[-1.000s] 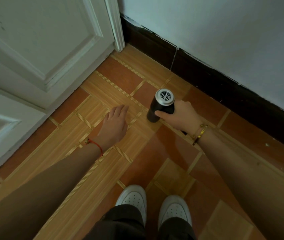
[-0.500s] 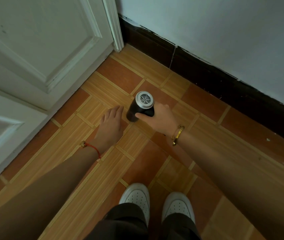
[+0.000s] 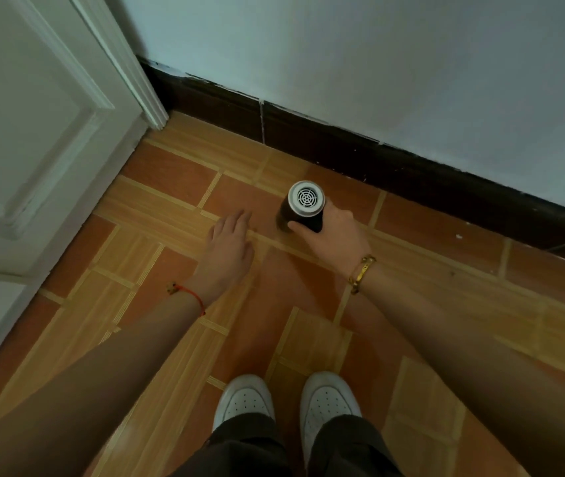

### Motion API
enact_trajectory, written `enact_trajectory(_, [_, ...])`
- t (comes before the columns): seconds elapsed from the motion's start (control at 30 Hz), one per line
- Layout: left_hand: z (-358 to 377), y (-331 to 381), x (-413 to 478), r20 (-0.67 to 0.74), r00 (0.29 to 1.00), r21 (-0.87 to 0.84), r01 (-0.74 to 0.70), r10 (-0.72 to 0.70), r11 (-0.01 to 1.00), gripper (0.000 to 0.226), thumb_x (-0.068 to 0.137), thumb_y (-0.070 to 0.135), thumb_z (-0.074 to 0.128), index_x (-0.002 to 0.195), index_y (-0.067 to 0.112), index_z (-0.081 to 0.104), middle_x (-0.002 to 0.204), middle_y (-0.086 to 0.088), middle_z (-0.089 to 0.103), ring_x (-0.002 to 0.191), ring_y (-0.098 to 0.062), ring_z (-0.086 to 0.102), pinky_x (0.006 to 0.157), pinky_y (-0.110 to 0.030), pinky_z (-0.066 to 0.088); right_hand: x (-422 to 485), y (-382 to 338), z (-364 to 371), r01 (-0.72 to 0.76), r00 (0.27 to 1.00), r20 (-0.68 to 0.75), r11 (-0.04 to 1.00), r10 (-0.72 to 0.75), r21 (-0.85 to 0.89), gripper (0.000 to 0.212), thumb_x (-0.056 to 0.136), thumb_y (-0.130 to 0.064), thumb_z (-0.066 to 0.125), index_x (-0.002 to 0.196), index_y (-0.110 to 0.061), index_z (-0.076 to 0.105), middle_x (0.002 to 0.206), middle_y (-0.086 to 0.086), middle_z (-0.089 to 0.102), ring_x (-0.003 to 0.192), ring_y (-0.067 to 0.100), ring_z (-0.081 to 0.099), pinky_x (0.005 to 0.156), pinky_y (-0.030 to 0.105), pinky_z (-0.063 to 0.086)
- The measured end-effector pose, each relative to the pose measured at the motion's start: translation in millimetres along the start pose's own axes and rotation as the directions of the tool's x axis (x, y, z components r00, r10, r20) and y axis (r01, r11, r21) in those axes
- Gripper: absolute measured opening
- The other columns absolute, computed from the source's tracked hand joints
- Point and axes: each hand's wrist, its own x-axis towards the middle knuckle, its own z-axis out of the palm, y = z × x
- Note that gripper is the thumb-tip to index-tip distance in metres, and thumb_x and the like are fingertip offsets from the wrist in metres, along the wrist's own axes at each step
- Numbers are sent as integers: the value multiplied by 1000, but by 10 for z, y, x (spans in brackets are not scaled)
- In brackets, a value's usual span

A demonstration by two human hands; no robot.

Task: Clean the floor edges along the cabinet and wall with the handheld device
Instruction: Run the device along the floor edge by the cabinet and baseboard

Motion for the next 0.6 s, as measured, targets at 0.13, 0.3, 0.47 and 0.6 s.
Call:
enact_trajectory(0.13, [65,322,132,11,996,-12,-84,84,996,63,95,13,48,154,10,23,158,-12,29,144,-34,28,118,-51,26,-108,298,-225,-130,985,-111,992,130,10,68,83,-58,61,134,-15,46,118,7,67,105,26,64,79,41,57])
enact_trajectory(0.3, [222,797,234,31,983,-45,-179,180,983,62,93,11,50,151,8,29,155,-13,32,139,-34,34,115,-49,31,-305,706,-518,-247,943,-205,965,261,92,68,82,-56,63,133,-13,48,118,8,67,105,25,64,83,42,57])
enact_trajectory(0.47, [397,1229,292,84,949,-66,-300,305,952,66,92,10,54,152,6,27,156,-15,31,146,-33,25,120,-49,23,-506,1044,-761,-309,915,-219,937,340,163,63,81,-54,65,128,-14,53,117,6,67,109,23,63,86,42,56])
enact_trajectory(0.6, [520,1518,325,128,919,-108,-361,373,926,67,92,8,53,153,6,24,157,-15,28,147,-33,22,120,-50,23,-672,1270,-881,-361,874,-280,916,398,177,60,82,-52,65,126,-13,54,114,4,68,104,21,64,81,38,57])
